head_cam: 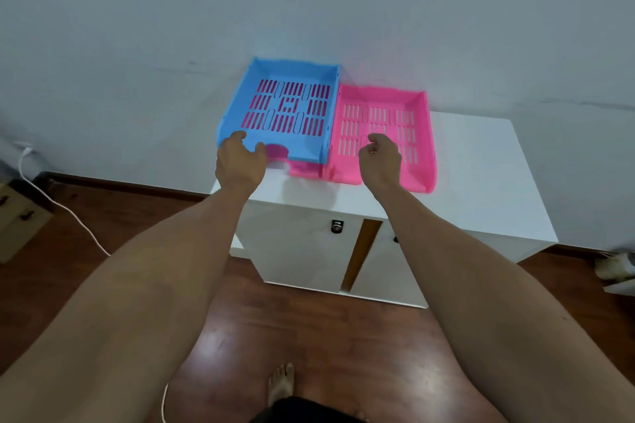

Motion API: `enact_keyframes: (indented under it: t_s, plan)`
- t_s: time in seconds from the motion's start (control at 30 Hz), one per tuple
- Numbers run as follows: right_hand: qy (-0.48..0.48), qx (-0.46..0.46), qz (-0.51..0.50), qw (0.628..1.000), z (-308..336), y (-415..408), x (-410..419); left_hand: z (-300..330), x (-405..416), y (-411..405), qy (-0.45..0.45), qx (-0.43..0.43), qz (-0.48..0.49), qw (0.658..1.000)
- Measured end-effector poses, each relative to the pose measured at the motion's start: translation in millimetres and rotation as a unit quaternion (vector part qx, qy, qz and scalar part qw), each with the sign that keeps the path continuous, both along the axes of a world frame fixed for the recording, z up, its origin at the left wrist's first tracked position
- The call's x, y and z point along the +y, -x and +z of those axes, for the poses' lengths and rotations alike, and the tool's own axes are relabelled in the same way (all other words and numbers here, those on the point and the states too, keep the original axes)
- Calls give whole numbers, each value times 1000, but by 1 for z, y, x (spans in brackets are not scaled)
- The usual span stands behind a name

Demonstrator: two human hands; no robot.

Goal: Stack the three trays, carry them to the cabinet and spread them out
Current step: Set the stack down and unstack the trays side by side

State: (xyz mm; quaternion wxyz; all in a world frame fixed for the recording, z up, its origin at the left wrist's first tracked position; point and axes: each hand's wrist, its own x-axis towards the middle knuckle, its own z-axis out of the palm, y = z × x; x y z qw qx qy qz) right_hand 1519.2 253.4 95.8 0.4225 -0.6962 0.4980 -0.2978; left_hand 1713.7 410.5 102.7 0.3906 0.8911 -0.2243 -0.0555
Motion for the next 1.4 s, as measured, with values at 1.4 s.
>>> enact_keyframes:
  t_s: [1.4]
  plan:
    - [26,-21,-157,987,37,-21,-19,22,-58,-49,64,-39,-155,985]
